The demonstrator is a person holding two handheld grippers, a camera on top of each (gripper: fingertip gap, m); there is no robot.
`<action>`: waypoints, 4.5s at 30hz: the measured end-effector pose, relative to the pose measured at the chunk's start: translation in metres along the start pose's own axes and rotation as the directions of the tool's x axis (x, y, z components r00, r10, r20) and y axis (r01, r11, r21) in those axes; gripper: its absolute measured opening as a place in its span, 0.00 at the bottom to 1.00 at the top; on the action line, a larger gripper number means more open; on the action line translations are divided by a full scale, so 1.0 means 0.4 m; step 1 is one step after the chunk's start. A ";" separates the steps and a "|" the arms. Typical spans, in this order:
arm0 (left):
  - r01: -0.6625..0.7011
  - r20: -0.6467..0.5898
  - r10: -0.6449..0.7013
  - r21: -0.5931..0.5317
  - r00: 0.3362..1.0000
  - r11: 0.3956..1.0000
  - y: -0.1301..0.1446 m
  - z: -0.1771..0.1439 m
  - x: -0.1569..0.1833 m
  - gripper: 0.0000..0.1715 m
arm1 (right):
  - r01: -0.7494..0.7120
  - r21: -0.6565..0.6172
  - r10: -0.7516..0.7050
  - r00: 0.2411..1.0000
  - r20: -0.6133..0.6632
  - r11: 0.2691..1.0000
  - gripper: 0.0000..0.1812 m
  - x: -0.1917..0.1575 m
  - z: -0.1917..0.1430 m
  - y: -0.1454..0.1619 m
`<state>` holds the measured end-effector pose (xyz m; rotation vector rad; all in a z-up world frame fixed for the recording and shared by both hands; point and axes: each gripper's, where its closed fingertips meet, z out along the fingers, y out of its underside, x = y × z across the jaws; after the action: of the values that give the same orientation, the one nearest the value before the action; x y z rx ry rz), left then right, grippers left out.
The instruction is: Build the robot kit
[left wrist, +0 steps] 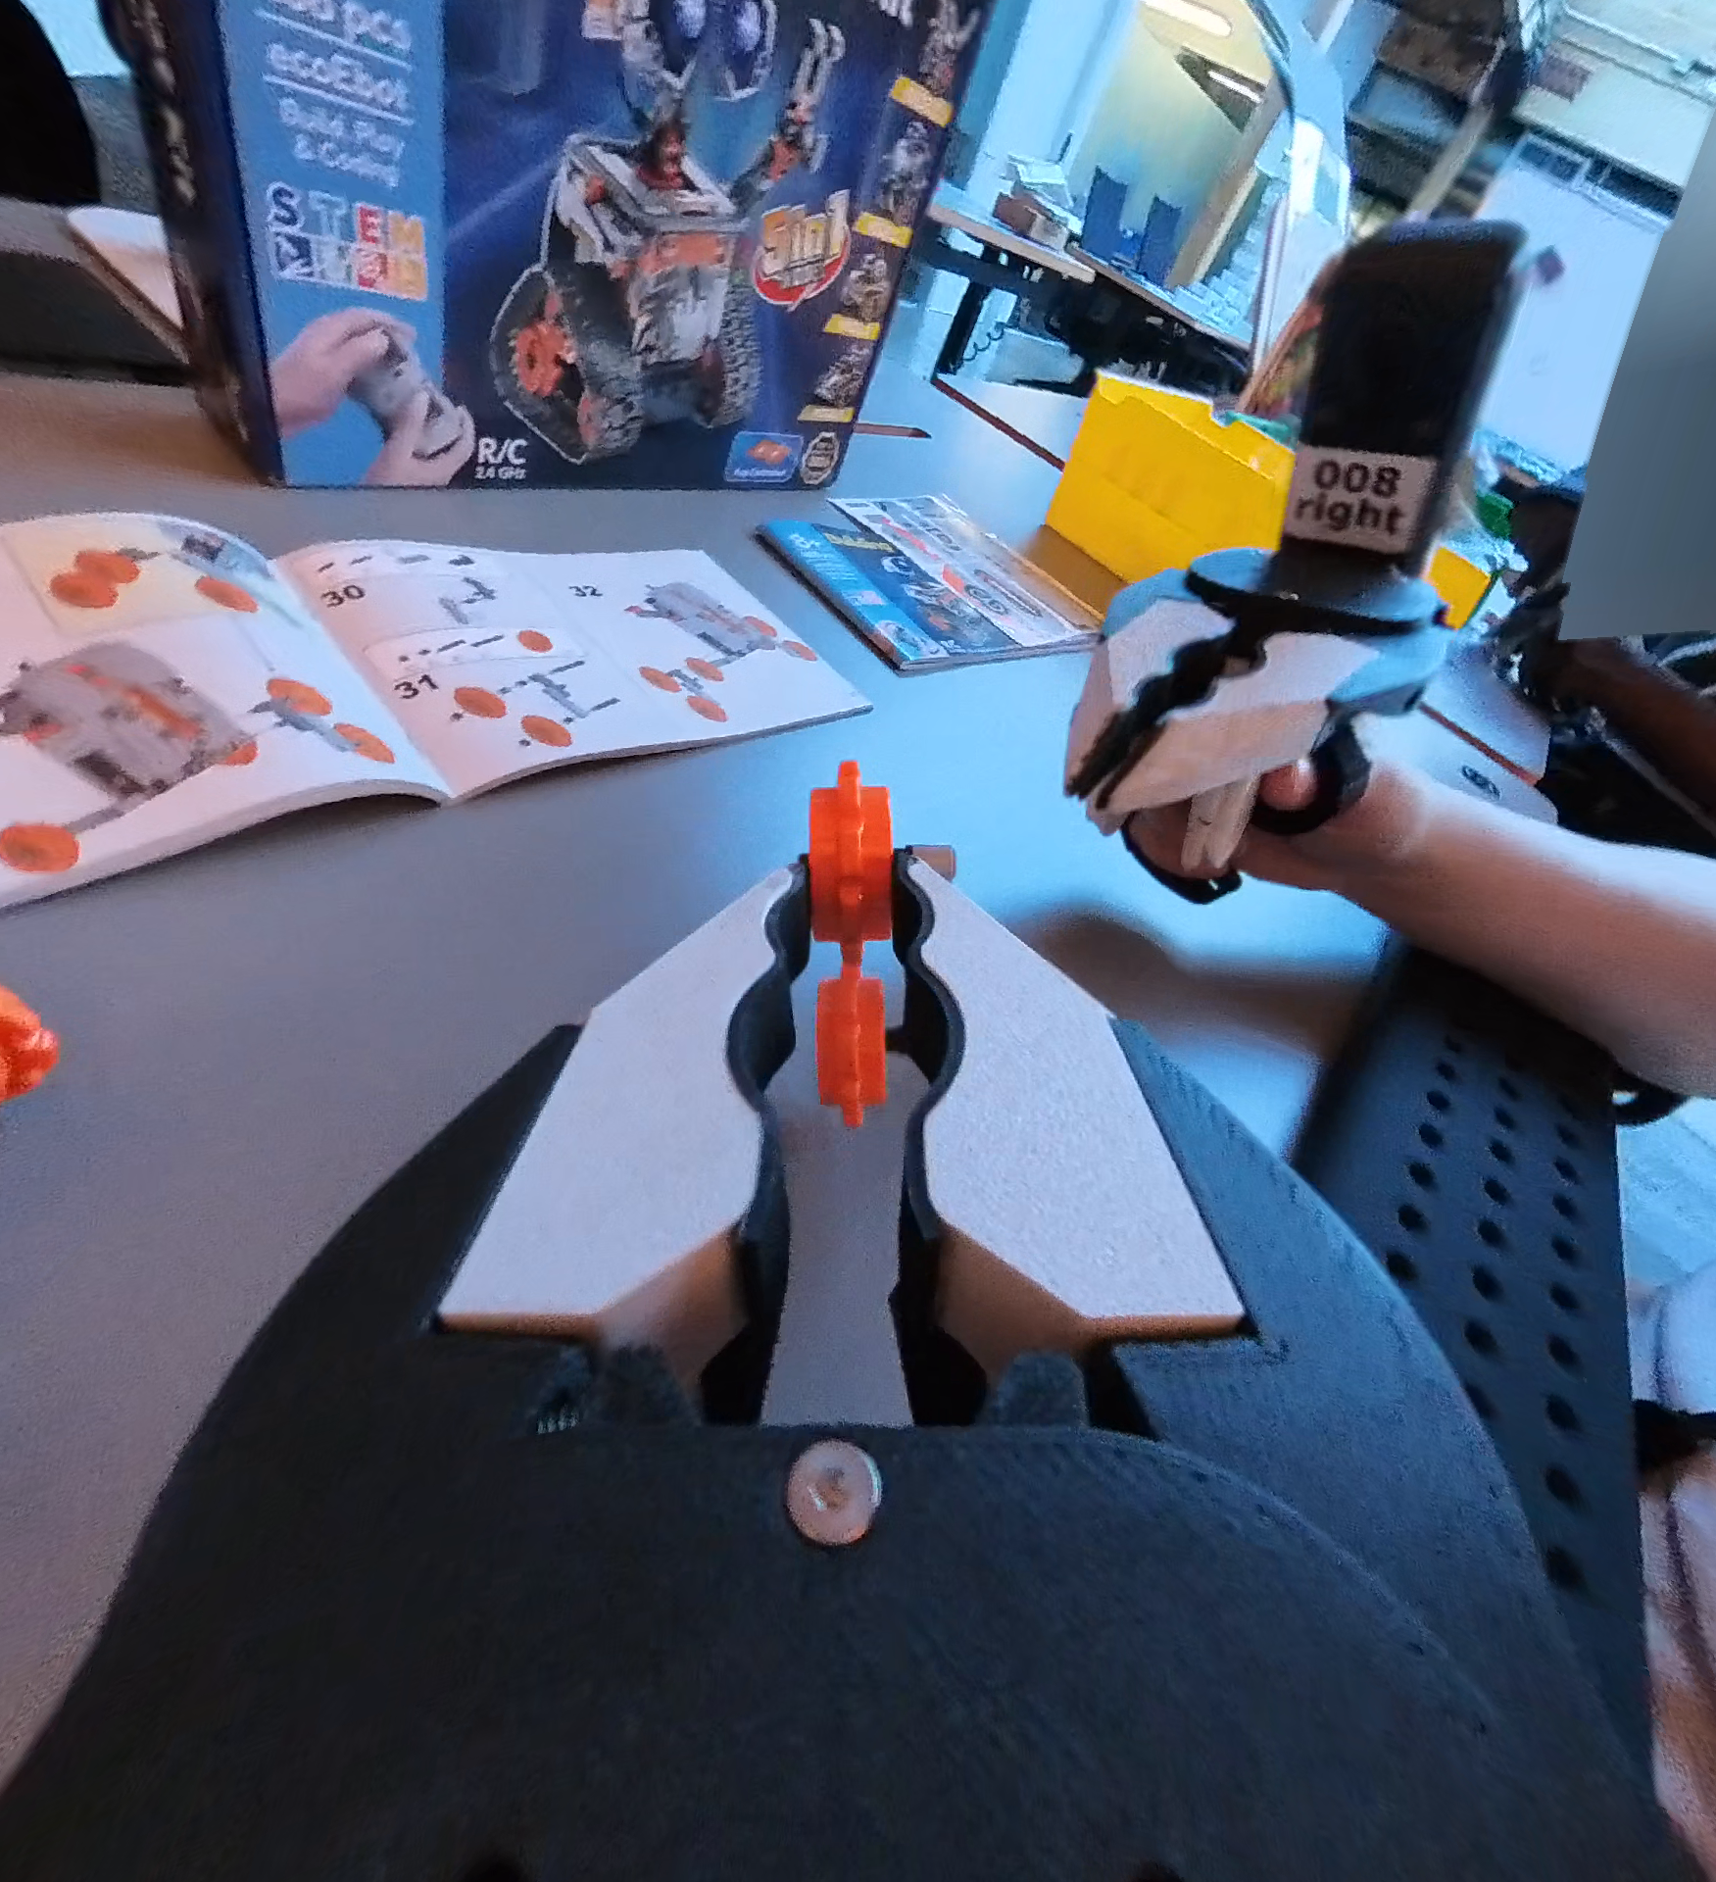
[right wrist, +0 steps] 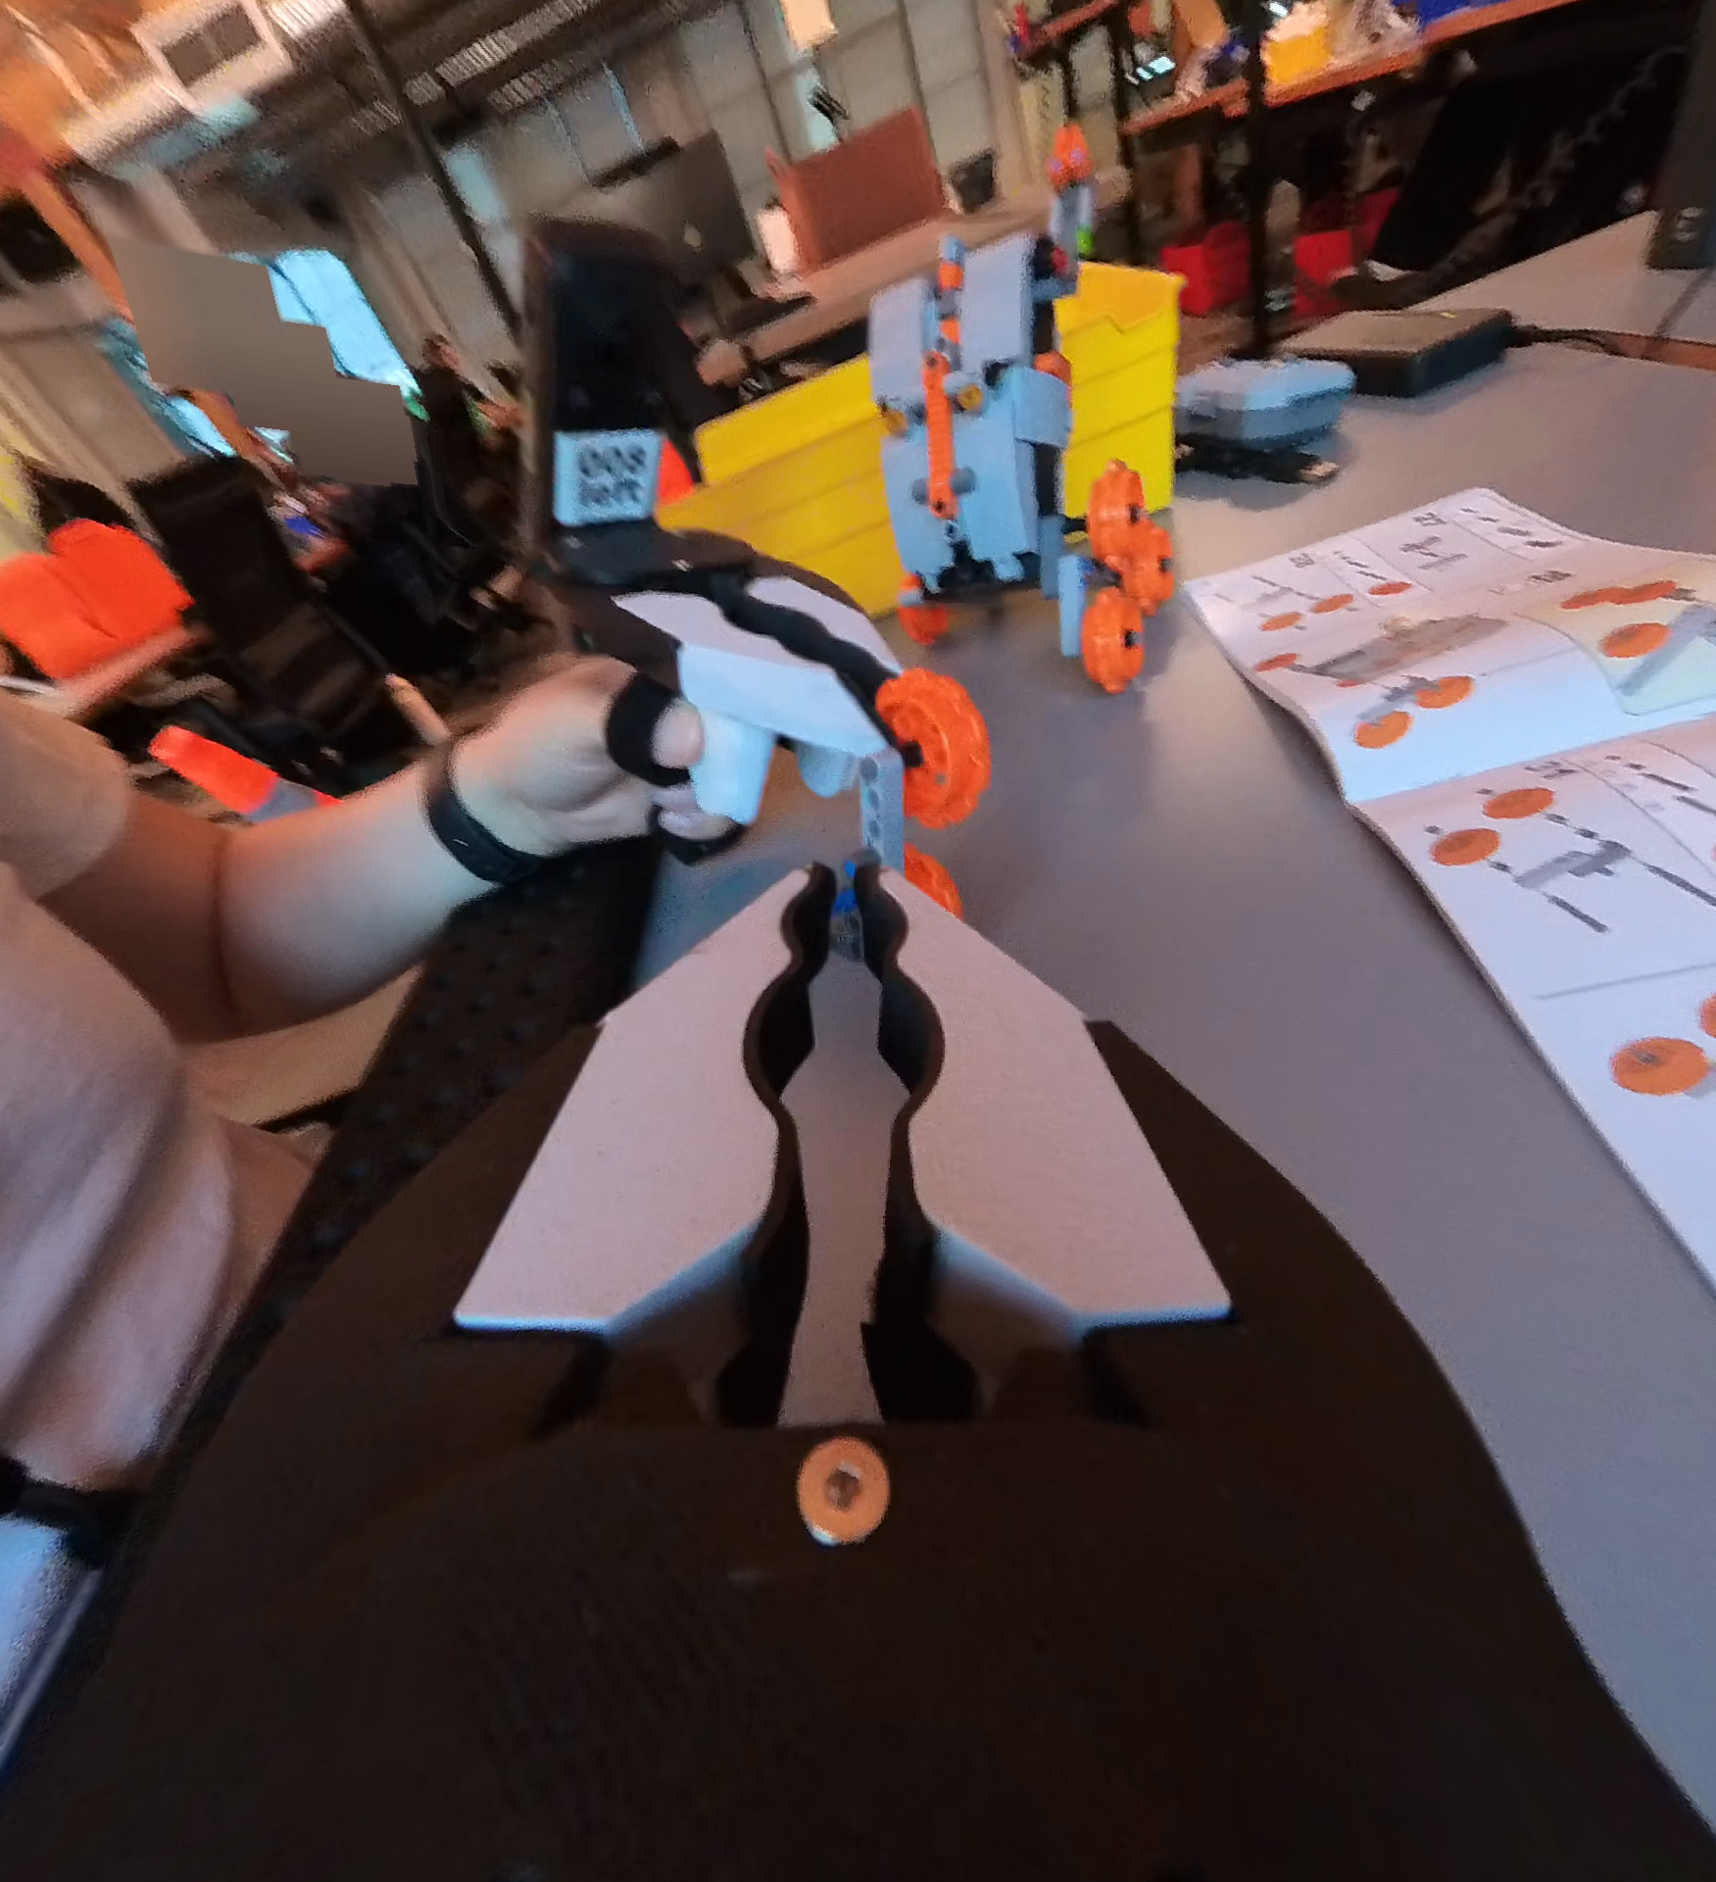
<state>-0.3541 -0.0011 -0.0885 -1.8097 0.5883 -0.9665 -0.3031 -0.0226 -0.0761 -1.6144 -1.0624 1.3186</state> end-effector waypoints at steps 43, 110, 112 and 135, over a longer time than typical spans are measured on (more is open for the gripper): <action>-0.744 0.180 0.736 -0.036 0.652 0.668 -0.022 0.052 0.131 0.05 | -0.848 0.243 0.654 0.520 0.549 0.470 0.11 0.017 -0.026 -0.102; -0.097 -0.241 0.093 -0.005 0.966 0.995 0.005 0.056 0.130 0.08 | -0.613 0.193 0.516 0.766 0.384 0.766 0.03 0.061 -0.019 -0.069; -0.077 -0.231 0.076 0.003 0.970 0.997 0.001 0.055 0.124 0.05 | -0.635 0.203 0.525 0.747 0.407 0.745 0.03 0.063 -0.027 -0.077; -0.104 -0.233 0.102 0.002 0.967 0.995 0.002 0.050 0.132 0.01 | -0.653 0.150 0.553 0.724 0.413 0.742 0.03 0.039 -0.010 -0.062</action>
<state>-0.3076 -0.0302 -0.0749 -1.6678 0.8259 -1.1142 -0.3003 0.0005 -0.0578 -1.5990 -0.4670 2.1577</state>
